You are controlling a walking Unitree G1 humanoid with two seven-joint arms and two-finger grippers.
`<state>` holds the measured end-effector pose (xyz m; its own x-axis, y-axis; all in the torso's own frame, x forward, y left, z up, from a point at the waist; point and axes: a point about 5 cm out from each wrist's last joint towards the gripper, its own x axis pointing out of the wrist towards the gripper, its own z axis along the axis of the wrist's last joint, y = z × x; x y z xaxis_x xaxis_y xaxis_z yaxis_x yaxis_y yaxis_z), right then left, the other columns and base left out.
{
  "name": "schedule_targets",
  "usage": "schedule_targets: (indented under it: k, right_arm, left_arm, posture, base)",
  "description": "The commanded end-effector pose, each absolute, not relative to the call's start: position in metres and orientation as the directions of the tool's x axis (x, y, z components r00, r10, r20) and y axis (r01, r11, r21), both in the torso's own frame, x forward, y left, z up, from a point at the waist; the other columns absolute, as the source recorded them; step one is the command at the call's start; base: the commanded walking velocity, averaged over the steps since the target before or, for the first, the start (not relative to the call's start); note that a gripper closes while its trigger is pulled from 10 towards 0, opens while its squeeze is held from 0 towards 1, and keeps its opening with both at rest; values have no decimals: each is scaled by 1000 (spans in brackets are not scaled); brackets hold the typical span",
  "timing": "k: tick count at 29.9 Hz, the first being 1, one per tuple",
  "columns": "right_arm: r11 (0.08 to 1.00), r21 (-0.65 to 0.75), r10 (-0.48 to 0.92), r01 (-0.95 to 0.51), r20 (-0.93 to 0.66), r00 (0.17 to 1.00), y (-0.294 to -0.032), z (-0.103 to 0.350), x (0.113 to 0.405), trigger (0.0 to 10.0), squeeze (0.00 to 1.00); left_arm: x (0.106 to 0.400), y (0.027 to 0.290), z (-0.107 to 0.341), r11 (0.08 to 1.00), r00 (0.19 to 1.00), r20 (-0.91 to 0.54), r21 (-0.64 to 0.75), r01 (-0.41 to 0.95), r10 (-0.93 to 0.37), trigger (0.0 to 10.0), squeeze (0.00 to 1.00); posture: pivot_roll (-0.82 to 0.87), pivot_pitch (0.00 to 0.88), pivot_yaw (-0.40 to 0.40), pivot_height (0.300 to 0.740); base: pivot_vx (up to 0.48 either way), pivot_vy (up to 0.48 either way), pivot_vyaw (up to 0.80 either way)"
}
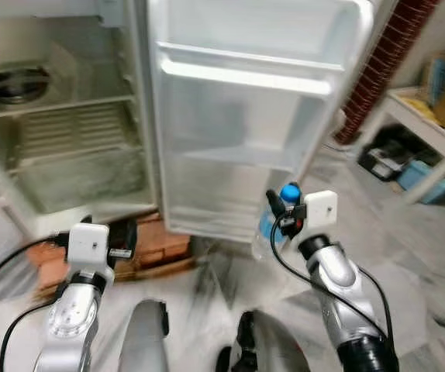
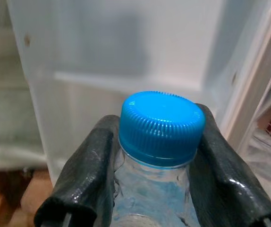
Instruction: Restocking fridge
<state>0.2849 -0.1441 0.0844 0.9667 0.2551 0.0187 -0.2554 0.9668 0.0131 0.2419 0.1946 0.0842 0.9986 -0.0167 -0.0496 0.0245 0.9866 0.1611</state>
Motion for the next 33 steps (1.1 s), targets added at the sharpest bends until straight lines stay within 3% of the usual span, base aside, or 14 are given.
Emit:
schedule_targets:
  k: [1, 9, 16, 23, 33]
  right_arm:
    - [965, 2, 263, -263, 49, 964, -142, 92, 290, 10000, 0]
    - [966, -3, 260, -260, 59, 964, -142, 96, 294, 10000, 0]
    - [965, -5, 263, -263, 65, 963, -142, 96, 294, 10000, 0]
    - [926, -17, 378, -378, 93, 921, -125, 101, 290, 10000, 0]
    - [919, 0, 393, -395, 89, 915, -126, 100, 289, 10000, 0]
  left_arm:
    - [234, 198, 74, 987, 995, -95, 163, 19, -3, 10000, 0]
    - [236, 200, 75, 986, 996, -88, 169, 8, 7, 10000, 0]
    - [235, 198, 72, 986, 996, -91, 164, 15, 0, 10000, 0]
    - [235, 197, 71, 987, 996, -92, 163, 19, -4, 10000, 0]
    - [237, 195, 72, 986, 996, -93, 163, 24, -8, 10000, 0]
  posture:
    - [50, 97, -114, 617]
    - [45, 106, -113, 617]
    - [45, 99, -114, 617]
    - [44, 93, -114, 617]
    - [42, 92, -115, 617]
  base:
    - [0, 0, 0]
    - [30, 0, 0]
    - [311, 0, 0]
    - [363, 0, 0]
    - [370, 0, 0]
